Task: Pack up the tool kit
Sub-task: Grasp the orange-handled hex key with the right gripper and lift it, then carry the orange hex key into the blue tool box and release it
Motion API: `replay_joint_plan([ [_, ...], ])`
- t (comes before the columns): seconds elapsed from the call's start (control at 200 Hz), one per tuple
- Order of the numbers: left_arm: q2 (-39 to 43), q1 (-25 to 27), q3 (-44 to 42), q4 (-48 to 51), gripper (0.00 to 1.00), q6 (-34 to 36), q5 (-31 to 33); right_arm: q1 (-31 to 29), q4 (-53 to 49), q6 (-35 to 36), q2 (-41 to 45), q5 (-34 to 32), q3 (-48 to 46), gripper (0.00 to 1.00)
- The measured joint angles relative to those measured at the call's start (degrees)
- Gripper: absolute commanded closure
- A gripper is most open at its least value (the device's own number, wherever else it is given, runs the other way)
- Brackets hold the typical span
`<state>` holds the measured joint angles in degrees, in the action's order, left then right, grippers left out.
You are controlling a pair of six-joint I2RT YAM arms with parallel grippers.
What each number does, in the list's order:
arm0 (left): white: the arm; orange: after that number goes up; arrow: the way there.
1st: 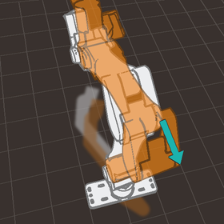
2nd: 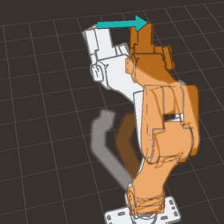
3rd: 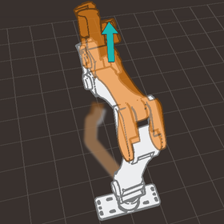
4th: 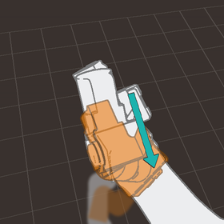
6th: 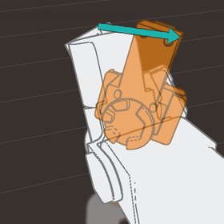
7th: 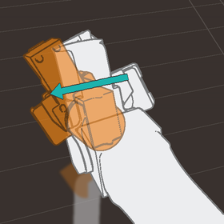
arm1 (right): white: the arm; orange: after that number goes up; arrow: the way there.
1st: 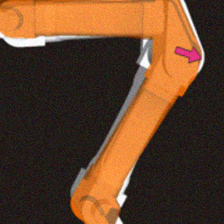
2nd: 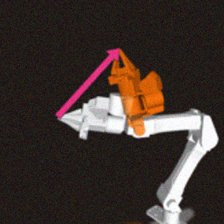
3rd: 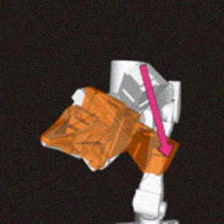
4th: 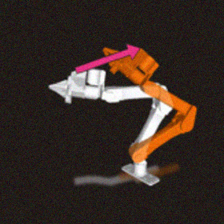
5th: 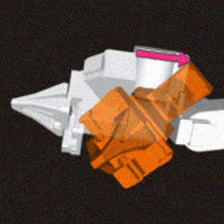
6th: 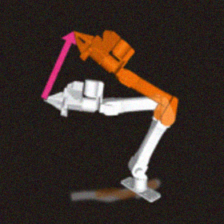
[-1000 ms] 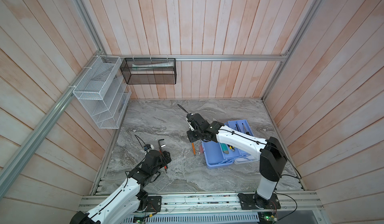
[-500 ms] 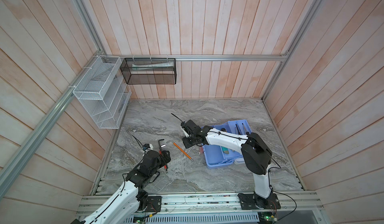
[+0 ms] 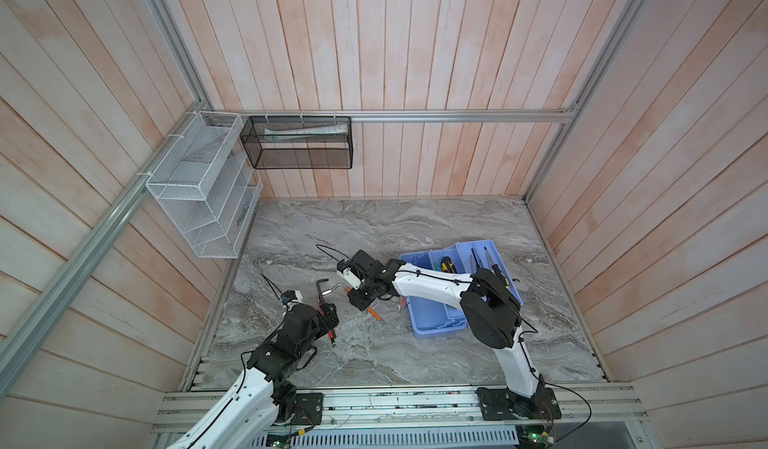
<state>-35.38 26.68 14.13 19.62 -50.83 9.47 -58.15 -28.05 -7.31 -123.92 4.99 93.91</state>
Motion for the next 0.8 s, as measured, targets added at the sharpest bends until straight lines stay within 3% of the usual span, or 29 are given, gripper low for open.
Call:
replay_joint_plan([
  [0.39, 0.3, 0.0, 0.0, 1.2, 0.00, -0.4, 0.2, -0.2, -3.3, 3.1, -4.5, -7.3, 4.0, 0.64],
  [0.795, 0.3, 0.0, 0.0, 1.2, 0.00, -0.4, 0.2, -0.2, -2.6, 1.9, -4.8, -6.7, 4.1, 0.98],
])
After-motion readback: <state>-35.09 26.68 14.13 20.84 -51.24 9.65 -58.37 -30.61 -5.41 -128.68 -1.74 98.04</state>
